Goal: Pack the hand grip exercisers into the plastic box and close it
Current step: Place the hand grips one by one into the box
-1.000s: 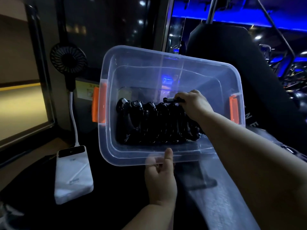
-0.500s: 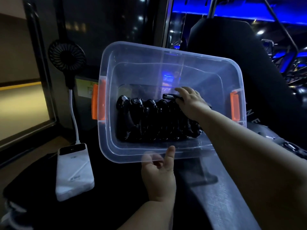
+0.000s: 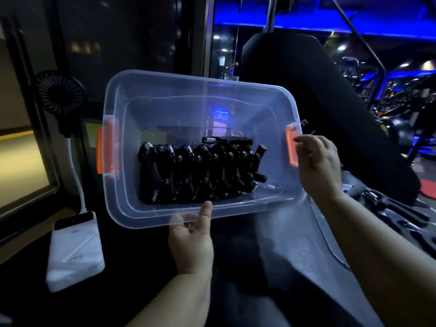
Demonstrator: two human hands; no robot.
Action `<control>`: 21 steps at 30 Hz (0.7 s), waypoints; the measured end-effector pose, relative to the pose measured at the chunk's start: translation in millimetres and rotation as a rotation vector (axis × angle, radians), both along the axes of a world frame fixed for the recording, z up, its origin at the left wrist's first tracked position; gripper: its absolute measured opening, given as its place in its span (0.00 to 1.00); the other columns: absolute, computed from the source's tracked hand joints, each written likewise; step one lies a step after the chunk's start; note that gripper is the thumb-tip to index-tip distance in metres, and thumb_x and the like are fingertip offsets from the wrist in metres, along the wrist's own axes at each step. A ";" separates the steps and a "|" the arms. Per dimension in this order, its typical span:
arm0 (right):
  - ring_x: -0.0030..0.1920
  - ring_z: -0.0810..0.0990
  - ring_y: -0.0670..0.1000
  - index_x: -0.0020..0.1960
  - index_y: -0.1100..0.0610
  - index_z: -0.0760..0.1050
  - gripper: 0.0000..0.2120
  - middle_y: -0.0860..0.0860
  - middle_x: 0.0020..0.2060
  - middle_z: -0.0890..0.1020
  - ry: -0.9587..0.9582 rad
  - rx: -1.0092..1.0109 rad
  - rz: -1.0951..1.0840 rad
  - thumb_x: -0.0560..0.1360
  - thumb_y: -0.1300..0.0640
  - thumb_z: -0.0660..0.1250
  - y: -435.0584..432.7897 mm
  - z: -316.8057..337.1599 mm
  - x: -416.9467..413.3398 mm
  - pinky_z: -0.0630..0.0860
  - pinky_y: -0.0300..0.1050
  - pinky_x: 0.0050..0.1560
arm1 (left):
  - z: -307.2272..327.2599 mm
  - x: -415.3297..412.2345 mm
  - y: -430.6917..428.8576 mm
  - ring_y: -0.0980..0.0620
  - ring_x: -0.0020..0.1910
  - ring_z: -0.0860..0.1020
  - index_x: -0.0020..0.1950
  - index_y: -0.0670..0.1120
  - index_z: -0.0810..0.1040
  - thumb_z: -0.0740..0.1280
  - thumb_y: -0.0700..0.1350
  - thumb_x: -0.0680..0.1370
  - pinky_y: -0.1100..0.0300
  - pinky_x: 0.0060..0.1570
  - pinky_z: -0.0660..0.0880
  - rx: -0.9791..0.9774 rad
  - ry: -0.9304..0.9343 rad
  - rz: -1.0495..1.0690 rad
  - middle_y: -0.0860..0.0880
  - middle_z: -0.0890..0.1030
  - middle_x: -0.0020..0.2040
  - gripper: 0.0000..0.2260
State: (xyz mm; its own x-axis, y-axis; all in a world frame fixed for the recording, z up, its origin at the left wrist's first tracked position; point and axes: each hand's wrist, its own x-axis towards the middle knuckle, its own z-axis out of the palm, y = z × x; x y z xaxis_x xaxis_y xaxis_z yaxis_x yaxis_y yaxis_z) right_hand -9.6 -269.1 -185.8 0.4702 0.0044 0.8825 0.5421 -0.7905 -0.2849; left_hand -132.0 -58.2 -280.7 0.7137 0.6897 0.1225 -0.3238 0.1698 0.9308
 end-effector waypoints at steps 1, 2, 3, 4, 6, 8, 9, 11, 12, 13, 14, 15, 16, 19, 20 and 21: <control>0.52 0.76 0.60 0.55 0.57 0.79 0.18 0.56 0.49 0.80 0.046 0.068 -0.011 0.77 0.49 0.56 -13.8 -6.2 -1.5 0.72 0.53 0.56 | 0.3 0.7 -0.5 0.52 0.32 0.75 0.41 0.47 0.70 0.69 0.63 0.63 0.61 0.37 0.72 0.007 0.001 0.013 0.44 0.78 0.35 0.21; 0.52 0.76 0.60 0.54 0.57 0.79 0.19 0.56 0.49 0.80 0.104 0.111 -0.038 0.76 0.48 0.55 -27.5 -13.3 -1.1 0.72 0.53 0.55 | 0.5 1.7 -1.2 0.52 0.32 0.75 0.41 0.48 0.69 0.69 0.63 0.63 0.60 0.38 0.73 0.011 0.001 0.025 0.44 0.78 0.35 0.21; 0.53 0.76 0.60 0.54 0.58 0.79 0.19 0.57 0.49 0.81 0.165 0.122 -0.079 0.76 0.48 0.54 -40.3 -21.7 -0.8 0.71 0.52 0.55 | 1.1 2.9 -2.1 0.51 0.32 0.75 0.40 0.48 0.69 0.69 0.63 0.63 0.58 0.39 0.74 0.019 0.000 0.037 0.44 0.78 0.35 0.20; 0.53 0.75 0.61 0.53 0.59 0.79 0.20 0.59 0.48 0.81 0.227 0.111 -0.114 0.76 0.49 0.54 -51.0 -29.8 -0.4 0.70 0.52 0.55 | 1.7 4.1 -2.6 0.51 0.33 0.75 0.40 0.49 0.69 0.69 0.62 0.64 0.56 0.40 0.74 0.030 0.000 0.048 0.44 0.77 0.35 0.20; 0.54 0.76 0.63 0.51 0.62 0.79 0.18 0.61 0.49 0.81 0.337 0.046 -0.148 0.77 0.53 0.54 -67.0 -46.1 0.0 0.69 0.54 0.57 | 3.5 6.5 -3.3 0.49 0.34 0.75 0.40 0.49 0.68 0.69 0.60 0.67 0.56 0.40 0.73 0.051 0.001 0.066 0.45 0.75 0.35 0.18; 0.57 0.76 0.64 0.53 0.63 0.79 0.15 0.63 0.52 0.81 0.469 0.019 -0.159 0.80 0.57 0.56 -77.3 -59.9 2.1 0.68 0.58 0.62 | 5.7 10.2 -3.6 0.49 0.34 0.74 0.40 0.49 0.67 0.70 0.56 0.71 0.59 0.39 0.72 0.059 -0.007 0.076 0.47 0.73 0.34 0.15; 0.58 0.75 0.63 0.53 0.61 0.79 0.14 0.63 0.53 0.80 0.543 0.015 -0.172 0.81 0.57 0.56 -80.9 -65.4 4.0 0.67 0.57 0.63 | 7.0 11.4 -4.0 0.50 0.34 0.73 0.39 0.49 0.67 0.70 0.54 0.73 0.61 0.37 0.71 0.064 -0.011 0.083 0.48 0.72 0.34 0.15; 0.57 0.75 0.63 0.52 0.58 0.78 0.15 0.62 0.51 0.80 0.637 -0.035 -0.191 0.80 0.51 0.55 -86.5 -74.9 10.9 0.68 0.52 0.57 | 10.5 10.9 -5.7 0.53 0.33 0.71 0.39 0.48 0.67 0.70 0.53 0.74 0.64 0.35 0.68 0.071 -0.010 0.095 0.49 0.70 0.34 0.14; 0.57 0.75 0.62 0.52 0.56 0.77 0.17 0.61 0.51 0.80 0.673 -0.067 -0.196 0.78 0.48 0.54 -87.0 -77.6 14.3 0.68 0.51 0.55 | 12.1 10.0 -6.9 0.54 0.32 0.70 0.39 0.48 0.67 0.70 0.52 0.74 0.65 0.35 0.67 0.071 -0.010 0.097 0.50 0.69 0.34 0.14; 0.57 0.75 0.62 0.53 0.54 0.77 0.18 0.60 0.52 0.79 0.710 -0.099 -0.201 0.77 0.46 0.52 -87.3 -80.8 18.4 0.67 0.51 0.55 | 12.4 9.3 -7.8 0.55 0.32 0.69 0.39 0.48 0.67 0.70 0.52 0.74 0.65 0.35 0.66 0.072 -0.011 0.100 0.50 0.69 0.34 0.14; 0.58 0.74 0.62 0.55 0.52 0.77 0.20 0.59 0.53 0.79 0.742 -0.122 -0.199 0.76 0.45 0.51 -86.8 -82.3 22.2 0.67 0.51 0.56 | 12.2 8.5 -8.2 0.55 0.32 0.69 0.39 0.48 0.66 0.69 0.52 0.74 0.65 0.35 0.66 0.073 -0.010 0.105 0.50 0.68 0.34 0.14; 0.58 0.74 0.61 0.56 0.51 0.76 0.20 0.59 0.55 0.79 0.763 -0.153 -0.192 0.76 0.44 0.51 -86.7 -84.4 27.0 0.67 0.51 0.57 | 11.3 8.1 -8.4 0.55 0.32 0.69 0.39 0.48 0.66 0.69 0.51 0.74 0.66 0.35 0.66 0.073 -0.010 0.110 0.50 0.68 0.34 0.14; 0.59 0.73 0.61 0.58 0.51 0.76 0.20 0.58 0.56 0.79 0.778 -0.178 -0.186 0.76 0.45 0.51 -85.8 -85.3 30.3 0.67 0.52 0.58 | 10.6 7.6 -8.6 0.55 0.32 0.69 0.39 0.49 0.66 0.69 0.51 0.75 0.66 0.35 0.65 0.072 -0.008 0.112 0.50 0.68 0.34 0.13; 0.62 0.71 0.61 0.61 0.51 0.74 0.19 0.56 0.60 0.78 0.785 -0.248 -0.173 0.78 0.46 0.51 -82.3 -82.5 36.4 0.64 0.52 0.61 | 5.4 8.1 -7.9 0.55 0.33 0.70 0.39 0.49 0.66 0.69 0.52 0.74 0.65 0.36 0.65 0.083 -0.008 0.122 0.50 0.70 0.34 0.13; 0.64 0.70 0.61 0.63 0.51 0.73 0.18 0.56 0.62 0.76 0.803 -0.257 -0.181 0.80 0.47 0.52 -80.9 -80.7 37.6 0.62 0.51 0.63 | 4.5 7.9 -7.8 0.55 0.33 0.70 0.39 0.50 0.66 0.69 0.53 0.73 0.65 0.36 0.66 0.090 -0.005 0.127 0.49 0.70 0.34 0.14; 0.65 0.69 0.60 0.66 0.51 0.71 0.18 0.56 0.64 0.75 0.811 -0.275 -0.185 0.81 0.49 0.52 -80.8 -80.4 41.3 0.61 0.50 0.64 | 3.3 8.0 -7.7 0.55 0.33 0.70 0.39 0.50 0.66 0.69 0.54 0.73 0.64 0.37 0.66 0.097 -0.010 0.133 0.49 0.70 0.34 0.14</control>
State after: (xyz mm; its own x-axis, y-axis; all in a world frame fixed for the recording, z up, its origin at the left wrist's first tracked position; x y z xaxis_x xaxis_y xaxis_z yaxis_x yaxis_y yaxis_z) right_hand 31.8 -349.8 -266.2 0.9667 0.0299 0.2541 0.1115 -0.9431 -0.3133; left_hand -123.9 -65.8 -277.4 0.6153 0.7626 0.1996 -0.3468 0.0346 0.9373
